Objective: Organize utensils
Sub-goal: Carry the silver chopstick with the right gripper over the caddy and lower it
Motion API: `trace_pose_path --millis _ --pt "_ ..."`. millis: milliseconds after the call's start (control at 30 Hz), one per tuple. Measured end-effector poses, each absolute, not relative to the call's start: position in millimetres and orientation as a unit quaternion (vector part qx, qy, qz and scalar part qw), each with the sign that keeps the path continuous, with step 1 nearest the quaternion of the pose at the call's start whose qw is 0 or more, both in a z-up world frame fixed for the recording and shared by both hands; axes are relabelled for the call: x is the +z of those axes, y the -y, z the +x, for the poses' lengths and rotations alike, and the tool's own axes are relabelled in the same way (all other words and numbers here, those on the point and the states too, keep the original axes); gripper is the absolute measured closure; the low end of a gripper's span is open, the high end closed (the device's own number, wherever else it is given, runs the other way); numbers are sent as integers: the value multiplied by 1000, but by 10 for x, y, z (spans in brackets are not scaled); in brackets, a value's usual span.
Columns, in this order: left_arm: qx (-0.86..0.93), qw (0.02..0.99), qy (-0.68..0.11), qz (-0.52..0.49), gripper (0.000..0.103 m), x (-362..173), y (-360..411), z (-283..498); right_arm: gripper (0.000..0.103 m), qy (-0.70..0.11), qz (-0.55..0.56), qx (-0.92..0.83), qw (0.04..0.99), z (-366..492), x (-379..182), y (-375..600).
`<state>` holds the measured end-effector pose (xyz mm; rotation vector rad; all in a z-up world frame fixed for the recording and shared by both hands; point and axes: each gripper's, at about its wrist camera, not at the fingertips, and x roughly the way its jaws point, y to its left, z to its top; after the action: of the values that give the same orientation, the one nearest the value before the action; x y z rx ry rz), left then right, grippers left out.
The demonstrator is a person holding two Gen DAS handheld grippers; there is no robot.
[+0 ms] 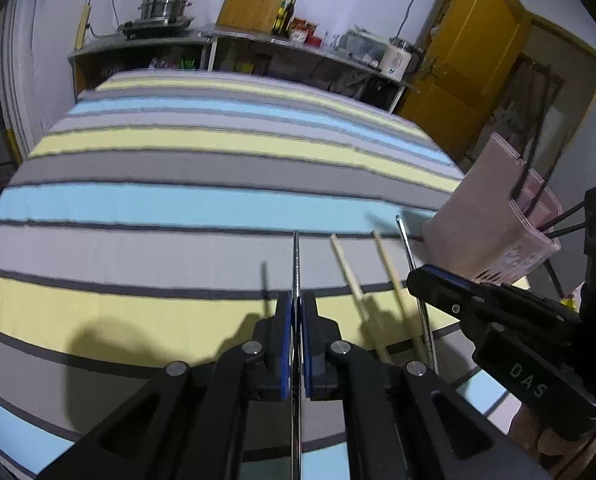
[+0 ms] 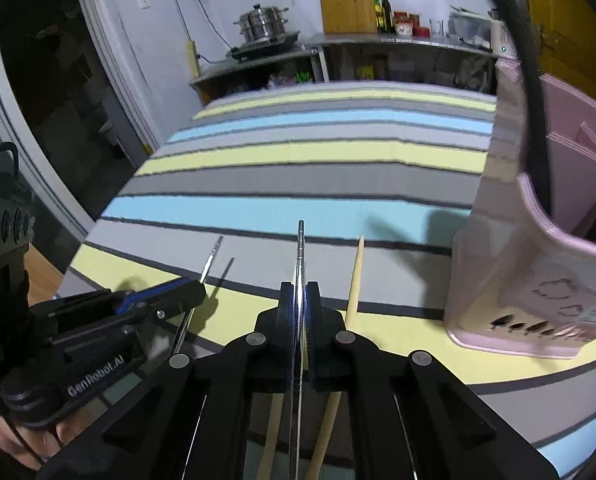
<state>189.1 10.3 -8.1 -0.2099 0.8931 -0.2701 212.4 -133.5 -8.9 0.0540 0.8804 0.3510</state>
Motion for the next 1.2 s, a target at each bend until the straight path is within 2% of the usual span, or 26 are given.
trace_pose_path --millis 333,700,1200 --pt "-155 907 -378 -101 98 494 -165 1648 98 -370 43 176 911 1830 419 1419" --pt "-180 916 -347 -90 98 890 -80 1544 98 -333 54 170 926 1600 759 1561" --pt "-254 905 -329 -90 98 1359 393 1671 98 -288 65 123 948 1358 1212 2042"
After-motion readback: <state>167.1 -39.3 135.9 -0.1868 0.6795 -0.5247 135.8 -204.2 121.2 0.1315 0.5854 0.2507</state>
